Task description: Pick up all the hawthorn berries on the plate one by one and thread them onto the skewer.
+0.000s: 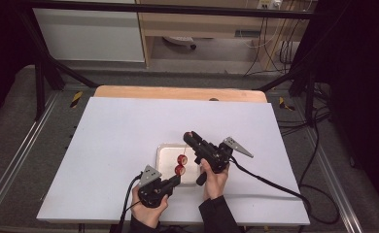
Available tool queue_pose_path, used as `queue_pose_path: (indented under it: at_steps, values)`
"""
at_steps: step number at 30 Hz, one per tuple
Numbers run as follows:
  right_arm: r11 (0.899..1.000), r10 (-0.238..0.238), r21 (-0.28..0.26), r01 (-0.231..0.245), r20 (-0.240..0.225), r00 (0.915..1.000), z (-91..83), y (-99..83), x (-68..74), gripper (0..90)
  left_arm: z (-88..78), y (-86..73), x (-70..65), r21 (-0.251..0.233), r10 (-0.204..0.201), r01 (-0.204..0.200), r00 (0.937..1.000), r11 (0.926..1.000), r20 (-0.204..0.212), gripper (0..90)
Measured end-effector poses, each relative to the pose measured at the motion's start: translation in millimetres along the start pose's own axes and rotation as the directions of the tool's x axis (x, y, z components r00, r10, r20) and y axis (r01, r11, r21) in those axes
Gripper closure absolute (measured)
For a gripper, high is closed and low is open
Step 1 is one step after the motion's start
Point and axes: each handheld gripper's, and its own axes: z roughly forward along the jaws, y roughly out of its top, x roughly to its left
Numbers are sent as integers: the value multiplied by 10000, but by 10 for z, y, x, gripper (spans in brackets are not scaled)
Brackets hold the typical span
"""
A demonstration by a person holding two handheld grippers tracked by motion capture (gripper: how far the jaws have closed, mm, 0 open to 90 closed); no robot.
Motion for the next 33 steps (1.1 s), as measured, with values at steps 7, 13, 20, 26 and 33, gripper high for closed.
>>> queue_pose_path:
  at_steps: [7,13,20,26,33]
  values:
    - [9999,-95,61,95,11,10000,4,-60,-2,619,21,14,-4,17,-282,282,9996,9996,70,883]
    - [9996,-290,-67,290,27,9996,-11,-93,18,620,51,9,-30,-20,-415,415,9991,9991,89,884]
    - [10000,-80,61,78,180,9998,-23,-106,40,621,49,11,-42,-376,-576,571,9983,9977,-107,885]
    - [9990,-18,444,8,215,9998,-31,-157,44,621,82,56,-24,-368,-553,545,9983,9978,-199,885]
    - [9969,-208,766,191,224,9995,-41,-173,46,620,128,61,26,-229,-448,446,9990,9987,-79,884]
